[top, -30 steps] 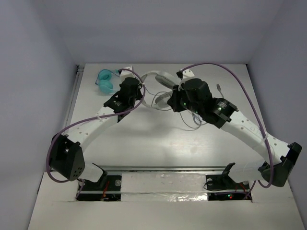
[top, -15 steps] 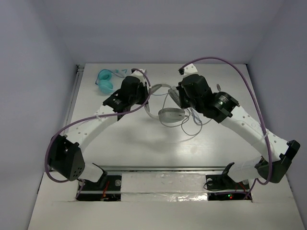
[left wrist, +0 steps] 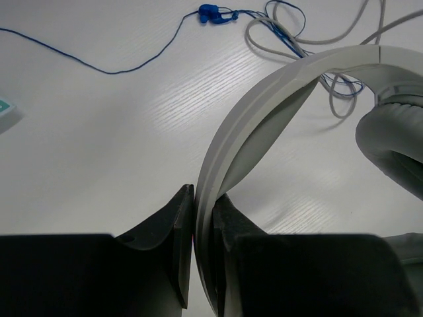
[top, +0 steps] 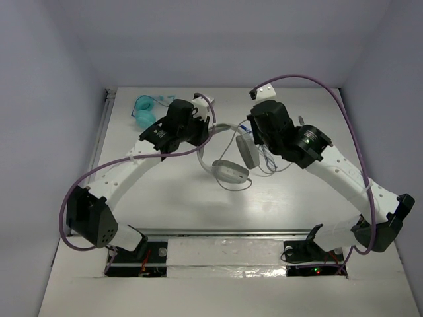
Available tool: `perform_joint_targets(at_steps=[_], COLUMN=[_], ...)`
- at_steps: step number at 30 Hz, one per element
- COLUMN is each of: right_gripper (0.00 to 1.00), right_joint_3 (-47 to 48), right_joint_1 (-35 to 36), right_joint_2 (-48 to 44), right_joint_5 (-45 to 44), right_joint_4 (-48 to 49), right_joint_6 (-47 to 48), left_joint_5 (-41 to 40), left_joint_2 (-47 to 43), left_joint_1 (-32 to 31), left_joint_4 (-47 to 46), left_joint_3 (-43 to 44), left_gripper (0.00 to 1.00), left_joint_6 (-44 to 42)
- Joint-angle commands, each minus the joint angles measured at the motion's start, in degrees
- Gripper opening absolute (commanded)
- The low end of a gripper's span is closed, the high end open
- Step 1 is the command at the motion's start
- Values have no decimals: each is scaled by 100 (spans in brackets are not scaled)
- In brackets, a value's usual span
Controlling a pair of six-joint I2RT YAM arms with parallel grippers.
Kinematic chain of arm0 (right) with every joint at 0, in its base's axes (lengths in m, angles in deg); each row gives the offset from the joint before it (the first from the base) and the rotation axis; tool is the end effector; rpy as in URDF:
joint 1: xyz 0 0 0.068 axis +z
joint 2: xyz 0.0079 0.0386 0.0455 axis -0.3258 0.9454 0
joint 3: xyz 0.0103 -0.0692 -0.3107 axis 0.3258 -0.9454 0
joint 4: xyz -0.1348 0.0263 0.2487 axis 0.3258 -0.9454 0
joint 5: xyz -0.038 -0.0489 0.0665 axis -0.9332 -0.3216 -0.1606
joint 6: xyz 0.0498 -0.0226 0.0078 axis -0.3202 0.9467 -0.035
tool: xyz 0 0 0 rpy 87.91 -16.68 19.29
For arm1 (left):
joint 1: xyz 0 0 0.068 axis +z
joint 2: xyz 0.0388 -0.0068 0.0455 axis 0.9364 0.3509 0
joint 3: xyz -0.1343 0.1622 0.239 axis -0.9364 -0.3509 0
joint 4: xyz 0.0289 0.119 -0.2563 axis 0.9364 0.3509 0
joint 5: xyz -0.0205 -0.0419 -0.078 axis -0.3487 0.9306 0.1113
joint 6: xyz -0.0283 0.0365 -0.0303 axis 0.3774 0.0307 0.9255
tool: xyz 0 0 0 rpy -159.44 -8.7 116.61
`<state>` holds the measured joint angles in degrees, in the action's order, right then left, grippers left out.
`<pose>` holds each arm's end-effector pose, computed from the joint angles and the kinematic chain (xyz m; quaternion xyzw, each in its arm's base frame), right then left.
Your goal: Wrap the headphones
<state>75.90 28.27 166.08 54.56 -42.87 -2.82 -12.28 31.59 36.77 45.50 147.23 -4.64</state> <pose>0.2149 0.2023 0.4777 -0.1399 0.8442 -0.0051 0.5174 0.2916 -0.1941 0.3918 0.2657 0.8049 -0.2202 0.4828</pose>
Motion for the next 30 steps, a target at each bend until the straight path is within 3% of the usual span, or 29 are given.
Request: perform_joint_targets(at_steps=[1,4,10,17,23,27,30], right_gripper=[0,0,1,4,11,13,17], right_joint_3=[-86,-157,-657,-1361,-2229,-2748,-3239], right_joint_1=[0,0,0,-658,-1028,-1362,-1424], right_joint_2=[-109,-135,-179,-574,-1075,-1233,-1391], right_joint_5=[-465,-184,-52,510,1643,2898,3295], right_joint_4=[88,176,711,1591,2741,3629,4384], right_joint_6=[173,156,104,-55,-415,-704,-985], left_joint_5=[199,155,1244,2036,2844,3283,2970], left_joint_2=[-226,-217,-357,-481,-604,-612,-682], left_joint_1=[-10,-10,139,447,658,833,965], left_joint_4=[-150,-80,-255,-536,-791,-949,-932], left_joint_3=[194,237,299,255,264,282,422], left_gripper=[0,0,0,0,0,0,0], left_joint_6=[-145,-145,-93,171,426,723,944])
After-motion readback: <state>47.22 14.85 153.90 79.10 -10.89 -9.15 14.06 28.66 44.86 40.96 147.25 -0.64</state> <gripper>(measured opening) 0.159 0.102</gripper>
